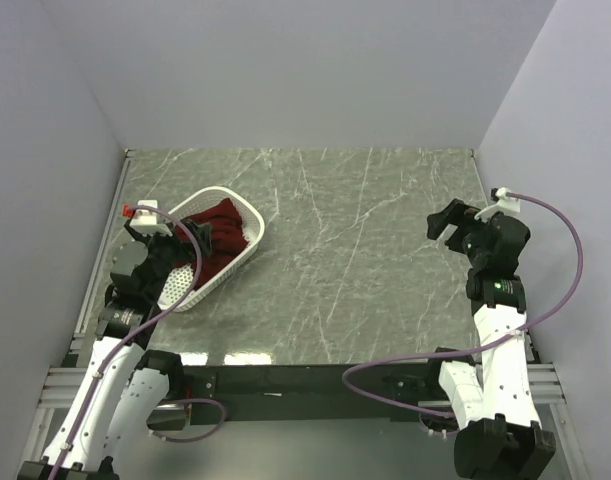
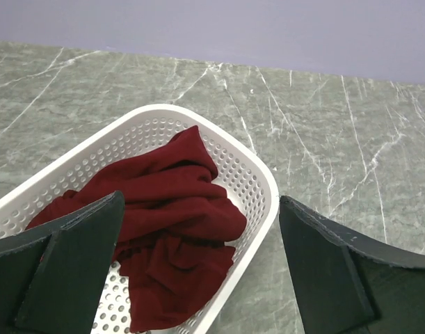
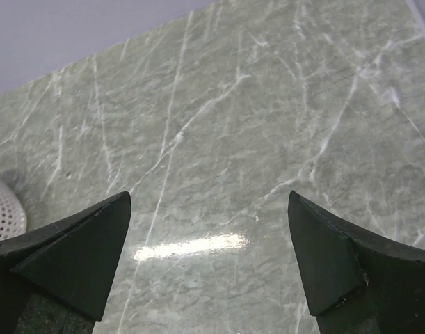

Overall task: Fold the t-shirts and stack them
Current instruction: Grab the tshirt from the pile

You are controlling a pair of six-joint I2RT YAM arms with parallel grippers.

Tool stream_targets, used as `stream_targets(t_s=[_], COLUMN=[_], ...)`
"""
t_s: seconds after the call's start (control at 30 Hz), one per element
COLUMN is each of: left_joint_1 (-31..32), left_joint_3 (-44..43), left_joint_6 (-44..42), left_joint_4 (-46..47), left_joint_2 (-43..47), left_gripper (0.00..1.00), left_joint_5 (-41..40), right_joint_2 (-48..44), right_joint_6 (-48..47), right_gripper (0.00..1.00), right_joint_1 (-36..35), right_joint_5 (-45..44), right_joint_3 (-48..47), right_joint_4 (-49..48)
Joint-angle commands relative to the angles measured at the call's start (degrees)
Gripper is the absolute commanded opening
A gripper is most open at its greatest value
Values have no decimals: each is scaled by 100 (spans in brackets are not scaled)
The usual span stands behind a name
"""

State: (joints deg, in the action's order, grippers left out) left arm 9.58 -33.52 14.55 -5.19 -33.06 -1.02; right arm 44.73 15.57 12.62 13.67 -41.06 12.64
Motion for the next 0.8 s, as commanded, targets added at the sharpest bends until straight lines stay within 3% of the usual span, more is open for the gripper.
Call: stream_targets(t_s=[0.0, 0.03, 0.1, 0.13, 0.2, 0.33, 0.5, 0.67, 0.77], left_joint_1=[-18, -18, -18, -18, -18, -18, -27, -27, -27], left_joint_3=[-85, -85, -146, -172, -260, -594, -1279, -1920, -2158], left_joint_6=[-57, -48, 39, 109, 293, 777, 1865, 2254, 2552], left_joint_4=[229, 220, 177, 115, 80, -245, -1026, -1405, -1765], left_joint_2=[-16, -34, -121, -165, -349, -868, -1921, -2915, -3574], left_gripper=[99, 99, 99, 100, 99, 99, 97, 93, 94], left_joint_5=[268, 330, 479, 471, 558, 629, 454, 120, -869], right_joint_2=[-87, -96, -131, -140, -201, -219, 1, -26, -43], right_joint_6=[-133, -281, -1027, -1935, -2653, -3279, -3429, -3341, -3350], right_gripper=[100, 100, 100, 100, 100, 100, 100, 100, 100], right_joint_1=[21, 21, 21, 21, -14, -32, -32, -23, -23], right_joint_5=[529, 836, 2432, 3039, 4000, 4038, 4179, 4135, 4135], right_joint_3=[-96, -8, 176, 360, 432, 283, 54, 98, 72], right_joint_4=[-420, -447, -656, -667, -265, 361, 651, 608, 669])
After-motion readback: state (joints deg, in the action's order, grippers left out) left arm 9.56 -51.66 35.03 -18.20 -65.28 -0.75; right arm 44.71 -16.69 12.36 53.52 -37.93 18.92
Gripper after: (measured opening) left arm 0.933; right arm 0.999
